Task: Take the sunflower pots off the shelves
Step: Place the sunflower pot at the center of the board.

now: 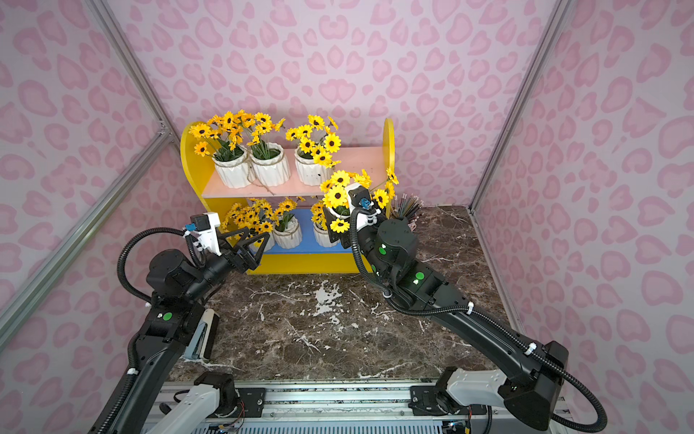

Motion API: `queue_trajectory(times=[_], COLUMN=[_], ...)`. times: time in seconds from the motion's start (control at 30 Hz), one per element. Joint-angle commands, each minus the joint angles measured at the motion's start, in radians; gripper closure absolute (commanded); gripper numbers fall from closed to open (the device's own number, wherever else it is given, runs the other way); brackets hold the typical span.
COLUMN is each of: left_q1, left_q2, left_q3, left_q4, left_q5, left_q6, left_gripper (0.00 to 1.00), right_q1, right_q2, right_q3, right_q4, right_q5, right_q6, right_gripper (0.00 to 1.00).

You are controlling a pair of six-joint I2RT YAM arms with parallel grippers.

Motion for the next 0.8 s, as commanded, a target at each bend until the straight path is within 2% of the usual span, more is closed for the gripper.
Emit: queue_trajectory(times=[0.0,0.17,0.37,0.5,0.77], left_q1=[-0.001,0.000,0.000,-0.001,0.008], left_q2=[-0.015,-0.057,-0.095,-0.109,-0.163], left_q3=[-0.009,-0.043,-0.089,-0.164,-0.239], left_q4=[-0.025,-0.062,-0.091,-0.086,-0.154], left_q5=[-0.039,-0.073,-0.166,-0.251,-0.454], left_q6=[-0.005,-0.011,-0.042,-0.100,-0.127], left_gripper=[0.00,0.00,0.00,0.00,0.01], right_q1=[0.035,0.069,0.086,0.107,0.128], right_q2=[-0.045,-0.098,-0.082,0.015,0.359], right_q3=[-0.077,-0.233,-0.416,-0.465,-0.445], right_q4=[0.160,0.227,0.405,0.509,0.778], right_q5=[-0.036,-0.082,-0.188,-0.244,-0.408], right_q6=[-0.031,-0.048,0.040,0.076,0.141], right_gripper=[1.00,1.00,1.00,1.00,1.00])
